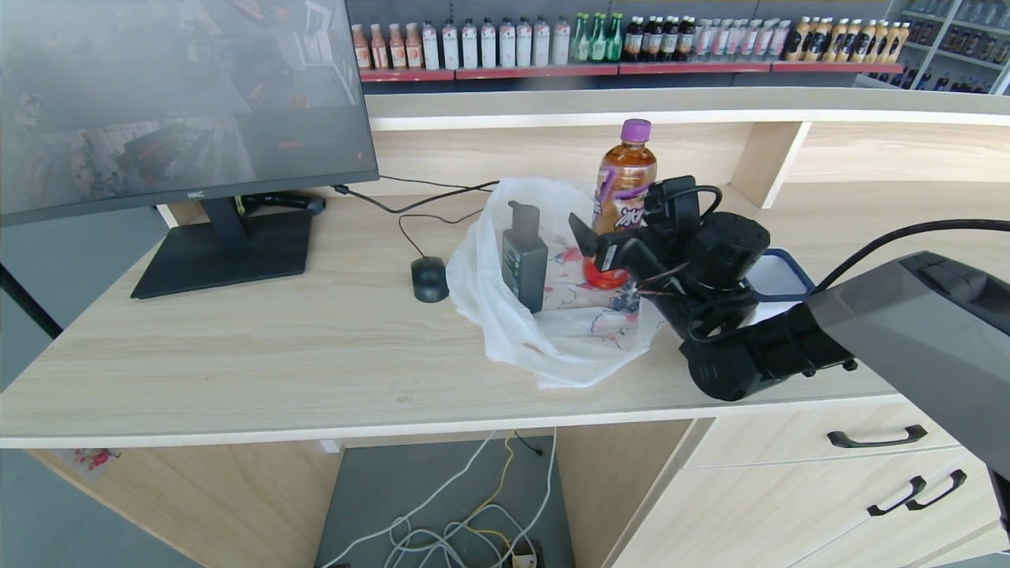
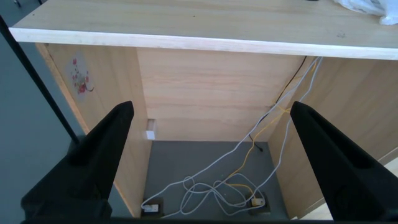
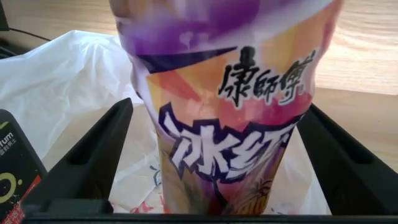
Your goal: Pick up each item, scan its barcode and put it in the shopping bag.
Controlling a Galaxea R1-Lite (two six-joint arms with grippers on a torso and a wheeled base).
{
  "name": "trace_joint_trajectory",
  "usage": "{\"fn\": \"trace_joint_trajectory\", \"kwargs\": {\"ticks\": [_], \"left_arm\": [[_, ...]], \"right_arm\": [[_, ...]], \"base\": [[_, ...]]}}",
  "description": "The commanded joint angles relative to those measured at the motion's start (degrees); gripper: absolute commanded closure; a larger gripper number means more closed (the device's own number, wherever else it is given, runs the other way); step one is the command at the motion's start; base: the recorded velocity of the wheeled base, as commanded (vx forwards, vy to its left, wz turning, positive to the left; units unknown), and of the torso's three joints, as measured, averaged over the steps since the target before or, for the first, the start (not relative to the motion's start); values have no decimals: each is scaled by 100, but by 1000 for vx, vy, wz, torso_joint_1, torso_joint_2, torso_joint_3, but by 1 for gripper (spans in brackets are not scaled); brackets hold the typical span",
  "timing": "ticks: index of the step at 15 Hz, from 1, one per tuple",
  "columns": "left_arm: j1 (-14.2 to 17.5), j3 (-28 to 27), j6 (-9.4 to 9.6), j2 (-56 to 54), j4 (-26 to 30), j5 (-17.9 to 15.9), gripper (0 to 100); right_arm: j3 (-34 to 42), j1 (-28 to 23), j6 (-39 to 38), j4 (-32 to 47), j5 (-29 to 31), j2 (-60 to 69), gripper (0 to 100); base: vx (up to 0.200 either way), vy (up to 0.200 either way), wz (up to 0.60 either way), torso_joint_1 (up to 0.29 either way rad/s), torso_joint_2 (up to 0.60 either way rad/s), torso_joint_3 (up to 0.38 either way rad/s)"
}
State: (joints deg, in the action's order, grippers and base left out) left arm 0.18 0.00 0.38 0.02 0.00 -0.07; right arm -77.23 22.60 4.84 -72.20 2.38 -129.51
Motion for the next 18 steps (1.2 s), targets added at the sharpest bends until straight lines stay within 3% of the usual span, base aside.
{"fn": "trace_joint_trajectory", "kwargs": {"ticks": [1, 6, 13, 15, 18], "left_arm": [[-1, 0, -3, -2, 0, 7, 0], [-1, 0, 6, -2, 0, -1, 0], [-1, 0, -3, -2, 0, 7, 0], [-1, 0, -3, -2, 0, -1, 0], [-1, 0, 6, -2, 0, -1, 0]], "right_arm": [[111, -10, 17, 5, 8, 216, 0], [516, -1, 333, -30, 8, 919, 0], [2133, -1, 289, -57, -9, 2624, 0], [4014, -28, -27, -681, 44, 4039, 0], [6273, -28, -45, -786, 61, 5815, 0]], "base": [[0, 0, 0, 0, 0, 0], [0, 0, 0, 0, 0, 0], [0, 0, 0, 0, 0, 0], [0, 0, 0, 0, 0, 0], [0, 0, 0, 0, 0, 0]]}}
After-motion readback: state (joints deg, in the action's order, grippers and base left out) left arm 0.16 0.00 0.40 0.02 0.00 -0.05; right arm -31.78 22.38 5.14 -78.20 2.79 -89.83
